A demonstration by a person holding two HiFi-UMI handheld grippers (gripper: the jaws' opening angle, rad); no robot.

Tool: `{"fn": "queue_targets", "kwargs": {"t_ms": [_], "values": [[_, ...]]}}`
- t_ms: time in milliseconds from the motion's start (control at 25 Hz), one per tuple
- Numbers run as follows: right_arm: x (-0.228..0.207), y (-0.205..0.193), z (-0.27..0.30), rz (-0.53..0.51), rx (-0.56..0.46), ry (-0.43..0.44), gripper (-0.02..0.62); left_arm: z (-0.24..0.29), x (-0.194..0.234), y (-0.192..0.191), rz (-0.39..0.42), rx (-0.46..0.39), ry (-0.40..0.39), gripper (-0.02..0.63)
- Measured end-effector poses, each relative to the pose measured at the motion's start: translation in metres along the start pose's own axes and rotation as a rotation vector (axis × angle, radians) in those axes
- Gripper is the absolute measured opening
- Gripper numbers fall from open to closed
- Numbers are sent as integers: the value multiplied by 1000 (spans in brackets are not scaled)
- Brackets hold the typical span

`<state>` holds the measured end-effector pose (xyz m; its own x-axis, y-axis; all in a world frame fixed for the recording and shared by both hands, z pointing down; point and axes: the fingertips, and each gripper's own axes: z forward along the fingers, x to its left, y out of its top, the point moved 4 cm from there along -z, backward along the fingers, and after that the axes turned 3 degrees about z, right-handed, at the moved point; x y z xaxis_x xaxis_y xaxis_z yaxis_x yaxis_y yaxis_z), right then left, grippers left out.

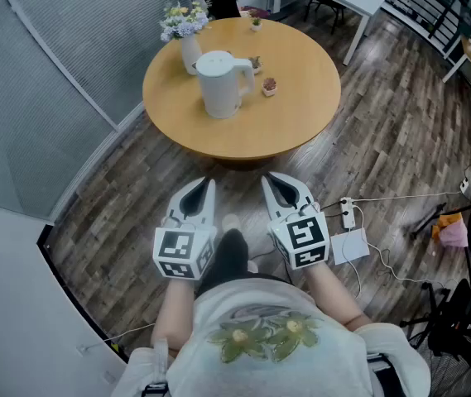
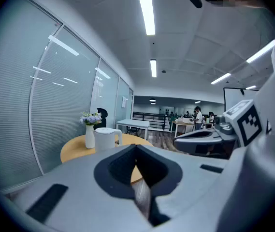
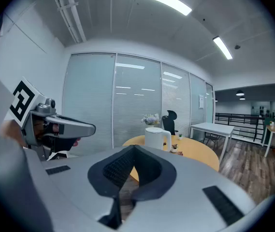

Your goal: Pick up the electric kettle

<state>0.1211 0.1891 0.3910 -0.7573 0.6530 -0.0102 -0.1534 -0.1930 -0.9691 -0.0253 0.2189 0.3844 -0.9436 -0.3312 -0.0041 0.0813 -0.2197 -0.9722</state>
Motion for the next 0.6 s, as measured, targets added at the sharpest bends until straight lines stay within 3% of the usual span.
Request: {"fn": "queue_targets", "kwargs": {"t_ms": [600], "values": [[-17, 9, 21, 36, -41, 20, 20, 30, 6, 6, 34, 5, -30, 5]]}}
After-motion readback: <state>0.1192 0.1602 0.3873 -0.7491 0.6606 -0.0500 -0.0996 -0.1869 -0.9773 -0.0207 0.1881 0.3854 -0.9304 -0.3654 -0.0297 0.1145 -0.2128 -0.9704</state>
